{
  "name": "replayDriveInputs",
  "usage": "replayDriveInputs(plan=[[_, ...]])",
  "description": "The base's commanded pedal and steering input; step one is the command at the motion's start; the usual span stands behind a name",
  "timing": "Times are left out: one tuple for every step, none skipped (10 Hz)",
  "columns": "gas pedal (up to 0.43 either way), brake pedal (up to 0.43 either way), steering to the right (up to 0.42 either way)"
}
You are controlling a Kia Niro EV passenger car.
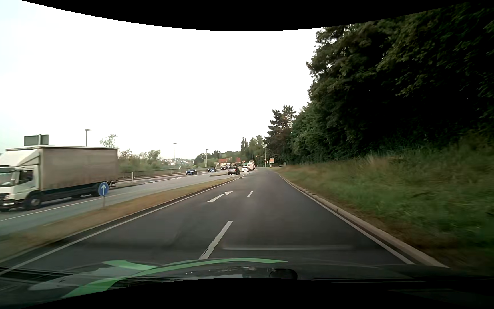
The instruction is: Follow the waypoints while adhering to traffic rules and regulations
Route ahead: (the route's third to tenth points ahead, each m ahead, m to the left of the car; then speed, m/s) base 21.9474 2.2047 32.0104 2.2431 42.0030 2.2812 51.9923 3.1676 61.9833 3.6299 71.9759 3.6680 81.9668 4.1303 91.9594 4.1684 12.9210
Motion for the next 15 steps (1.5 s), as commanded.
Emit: replayDriveInputs(plan=[[0.110,0.000,0.003],[0.110,0.000,0.003],[0.110,0.000,0.003],[0.098,0.000,0.003],[0.098,0.000,0.003],[0.087,0.000,0.003],[0.087,0.000,0.003],[0.079,0.000,0.003],[0.079,0.000,0.002],[0.067,0.000,0.002],[0.067,0.000,0.001],[0.067,0.000,0.002],[0.067,0.000,0.001],[0.067,0.000,0.001],[0.067,0.000,0.000]])
